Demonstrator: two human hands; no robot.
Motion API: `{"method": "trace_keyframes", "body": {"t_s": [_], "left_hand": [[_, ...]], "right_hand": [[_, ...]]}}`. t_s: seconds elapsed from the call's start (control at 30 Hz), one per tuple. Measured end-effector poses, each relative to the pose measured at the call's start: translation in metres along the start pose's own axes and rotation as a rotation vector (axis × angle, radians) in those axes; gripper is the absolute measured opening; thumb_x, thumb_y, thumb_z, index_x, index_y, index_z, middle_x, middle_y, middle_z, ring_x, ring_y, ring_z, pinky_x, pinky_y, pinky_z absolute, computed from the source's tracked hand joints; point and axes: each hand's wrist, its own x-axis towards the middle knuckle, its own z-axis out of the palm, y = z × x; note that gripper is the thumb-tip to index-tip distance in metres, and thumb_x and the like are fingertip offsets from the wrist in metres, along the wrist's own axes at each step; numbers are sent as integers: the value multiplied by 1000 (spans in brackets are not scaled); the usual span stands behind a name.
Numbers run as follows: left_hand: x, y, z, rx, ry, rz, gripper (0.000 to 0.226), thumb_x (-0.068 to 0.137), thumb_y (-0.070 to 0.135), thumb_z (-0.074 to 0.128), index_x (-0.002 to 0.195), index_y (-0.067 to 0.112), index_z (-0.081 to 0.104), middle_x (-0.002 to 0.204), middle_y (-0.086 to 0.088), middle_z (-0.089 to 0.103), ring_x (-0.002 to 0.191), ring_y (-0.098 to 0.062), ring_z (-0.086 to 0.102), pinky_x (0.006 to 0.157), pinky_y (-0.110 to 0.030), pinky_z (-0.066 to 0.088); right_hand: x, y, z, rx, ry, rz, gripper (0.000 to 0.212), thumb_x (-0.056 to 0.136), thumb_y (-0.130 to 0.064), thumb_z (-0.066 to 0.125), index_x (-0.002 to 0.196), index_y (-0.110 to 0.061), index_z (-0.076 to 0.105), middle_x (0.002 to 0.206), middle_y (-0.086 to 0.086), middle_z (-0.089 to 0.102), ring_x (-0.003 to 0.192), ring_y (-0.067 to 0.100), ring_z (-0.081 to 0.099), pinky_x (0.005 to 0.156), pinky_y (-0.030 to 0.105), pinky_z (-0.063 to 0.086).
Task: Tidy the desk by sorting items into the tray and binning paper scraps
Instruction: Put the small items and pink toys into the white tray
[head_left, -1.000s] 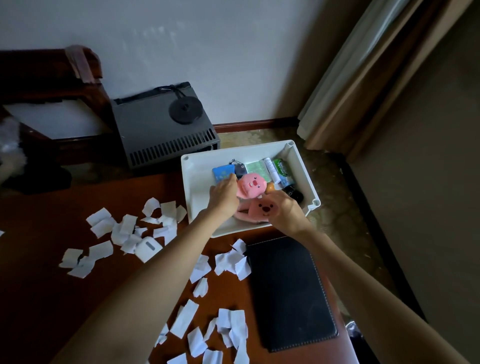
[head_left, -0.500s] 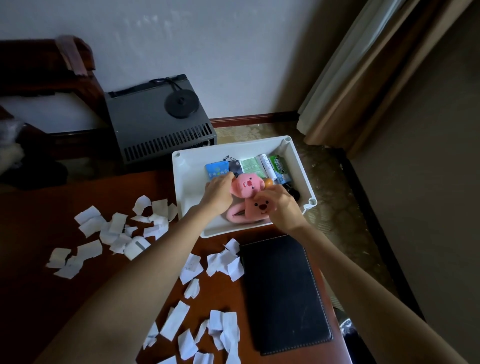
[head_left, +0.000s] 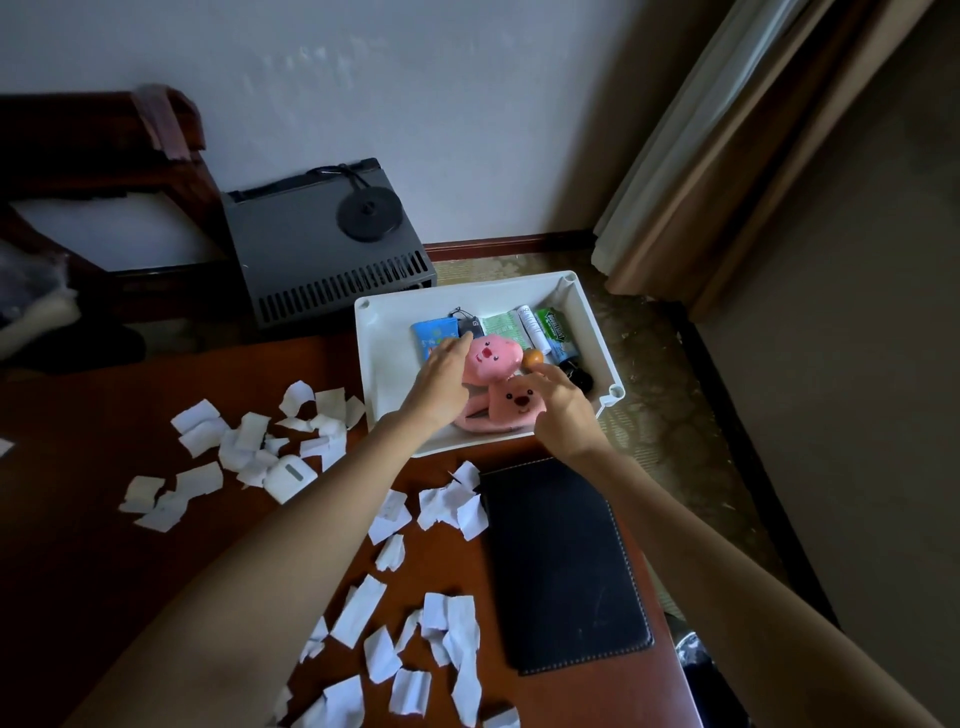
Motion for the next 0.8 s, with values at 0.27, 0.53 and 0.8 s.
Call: {"method": "trace_keyframes", "body": {"t_s": [0.27,0.53,0.8], "left_hand": [[-57,5,-42,-14,165,1,50,86,-14,38,132,4,48,136,-14,44,129,-26,43,108,-31,33],[-161,-35,-70,-15,279,-63,38,95,-2,37,130,6,51,134,-14,49,123,-28,48,99,-36,42],[-291,-110,-21,-43,221,-208,30,96,8,44,124,8,55,128,-9,55,120,-22,52,94,-26,45]], "right_hand": [[-35,-54,-1,-168,76,-90,52,73,16,41,120,-1,57,127,20,53,117,36,48,99,40,37],[-108,-125,40,-184,83,-233,49,72,16,48,117,1,59,118,23,59,107,39,56,96,44,44],[-220,-143,125,-169,-257,-203,45,87,-1,55,130,-12,50,140,10,40,119,30,52,91,34,52]]}}
